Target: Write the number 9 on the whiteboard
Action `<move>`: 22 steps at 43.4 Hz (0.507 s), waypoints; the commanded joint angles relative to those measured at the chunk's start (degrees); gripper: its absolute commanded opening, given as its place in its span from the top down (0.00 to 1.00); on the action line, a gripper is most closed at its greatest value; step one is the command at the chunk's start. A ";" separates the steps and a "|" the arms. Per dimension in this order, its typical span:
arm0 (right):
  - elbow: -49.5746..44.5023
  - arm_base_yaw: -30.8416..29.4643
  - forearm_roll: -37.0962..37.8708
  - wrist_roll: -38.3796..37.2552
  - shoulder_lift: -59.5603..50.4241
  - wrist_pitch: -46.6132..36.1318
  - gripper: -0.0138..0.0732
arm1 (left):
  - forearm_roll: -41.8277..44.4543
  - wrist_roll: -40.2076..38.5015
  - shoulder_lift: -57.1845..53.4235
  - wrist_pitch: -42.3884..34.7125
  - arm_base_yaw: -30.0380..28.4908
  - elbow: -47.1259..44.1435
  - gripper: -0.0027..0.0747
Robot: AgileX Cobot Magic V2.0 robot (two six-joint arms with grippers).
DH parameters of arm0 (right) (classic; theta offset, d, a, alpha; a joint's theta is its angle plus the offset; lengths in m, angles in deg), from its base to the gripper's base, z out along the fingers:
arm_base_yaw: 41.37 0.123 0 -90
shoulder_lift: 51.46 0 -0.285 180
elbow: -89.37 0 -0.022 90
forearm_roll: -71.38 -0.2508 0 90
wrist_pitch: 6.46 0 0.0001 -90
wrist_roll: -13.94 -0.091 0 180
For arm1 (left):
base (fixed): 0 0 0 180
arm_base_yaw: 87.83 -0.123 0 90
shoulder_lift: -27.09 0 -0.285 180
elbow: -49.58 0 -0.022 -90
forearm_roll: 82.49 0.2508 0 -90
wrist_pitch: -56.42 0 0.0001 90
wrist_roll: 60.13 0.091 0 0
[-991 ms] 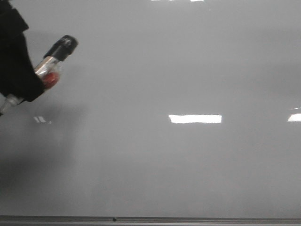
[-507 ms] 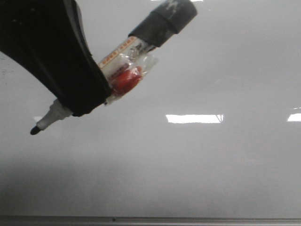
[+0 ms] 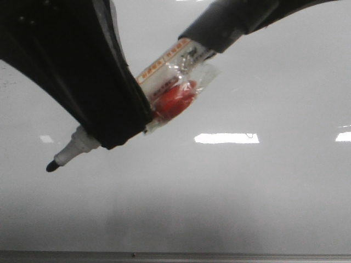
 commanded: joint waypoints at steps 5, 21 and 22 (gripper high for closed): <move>1.91 3.60 -4.18 1.34 4.03 -2.61 0.15 | -3.25 0.00 -1.97 2.27 0.51 1.91 0.99; 1.91 3.81 -7.36 1.34 5.93 2.81 0.78 | -4.36 0.00 -1.97 1.02 0.51 1.91 0.99; 1.91 3.81 -7.36 1.34 5.93 3.25 0.81 | -4.44 0.00 -1.97 0.62 0.51 1.91 0.98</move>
